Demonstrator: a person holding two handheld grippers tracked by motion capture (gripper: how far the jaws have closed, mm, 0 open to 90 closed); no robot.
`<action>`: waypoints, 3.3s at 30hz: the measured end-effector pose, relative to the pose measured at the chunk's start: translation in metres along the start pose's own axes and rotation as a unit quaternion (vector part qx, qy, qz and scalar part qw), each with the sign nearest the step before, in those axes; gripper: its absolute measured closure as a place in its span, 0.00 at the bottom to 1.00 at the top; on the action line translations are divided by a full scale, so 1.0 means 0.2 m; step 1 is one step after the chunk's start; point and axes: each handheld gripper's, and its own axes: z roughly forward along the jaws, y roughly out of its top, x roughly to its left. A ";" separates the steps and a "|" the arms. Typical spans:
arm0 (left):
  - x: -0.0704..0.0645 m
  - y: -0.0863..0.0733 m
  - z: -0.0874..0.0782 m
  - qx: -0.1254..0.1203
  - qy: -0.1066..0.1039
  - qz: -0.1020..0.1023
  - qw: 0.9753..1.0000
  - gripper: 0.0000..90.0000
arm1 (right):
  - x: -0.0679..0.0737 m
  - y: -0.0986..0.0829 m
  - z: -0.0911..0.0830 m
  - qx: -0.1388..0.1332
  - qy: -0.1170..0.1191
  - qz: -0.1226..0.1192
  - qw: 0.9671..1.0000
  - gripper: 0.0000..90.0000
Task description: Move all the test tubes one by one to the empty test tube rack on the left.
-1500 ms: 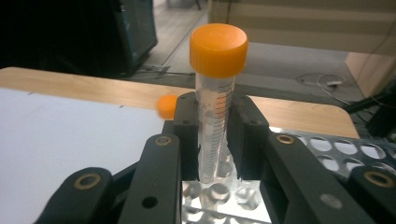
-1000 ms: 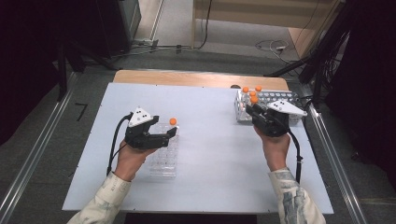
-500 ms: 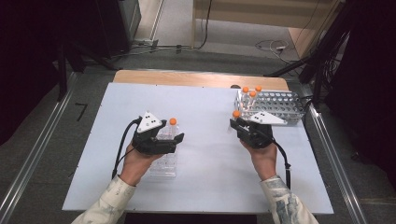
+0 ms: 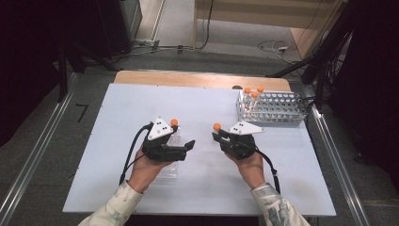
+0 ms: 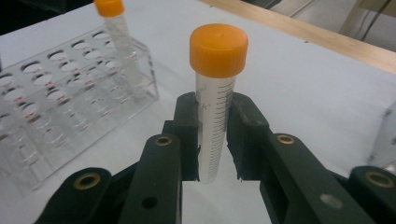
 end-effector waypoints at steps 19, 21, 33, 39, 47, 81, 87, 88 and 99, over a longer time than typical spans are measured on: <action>-0.07 0.00 0.06 0.004 -0.020 0.011 1.000 0.28 | 0.18 -0.01 0.09 0.023 0.064 -0.034 0.997 0.80; -0.07 0.00 0.06 0.005 -0.025 0.014 1.000 0.32 | 0.20 -0.01 0.09 0.023 0.069 -0.039 0.997 0.80; -0.09 -0.01 0.07 0.007 -0.029 0.027 0.999 0.59 | 0.23 0.00 0.08 0.018 0.090 -0.036 0.995 0.80; -0.09 -0.02 0.08 0.007 -0.027 0.031 0.999 0.67 | 0.23 0.00 0.08 0.018 0.094 -0.033 0.995 0.80; -0.09 -0.02 0.08 0.005 -0.025 0.031 0.999 0.77 | 0.24 0.00 0.08 0.019 0.098 -0.033 0.994 0.80; 0.14 0.13 -0.17 -0.074 0.034 -0.009 0.997 0.78 | 0.23 0.01 0.08 0.012 0.098 -0.019 0.995 0.27; 0.16 0.12 -0.15 -0.070 0.063 -0.003 0.996 0.78 | 0.23 0.01 0.07 0.010 0.095 -0.018 0.995 0.27; 0.17 0.12 -0.15 -0.068 0.067 -0.002 0.995 0.78 | 0.23 0.01 0.07 0.010 0.095 -0.018 0.995 0.27; 0.19 0.06 -0.06 -0.040 0.074 -0.005 0.996 0.78 | 0.23 0.01 0.07 0.010 0.096 -0.017 0.995 0.27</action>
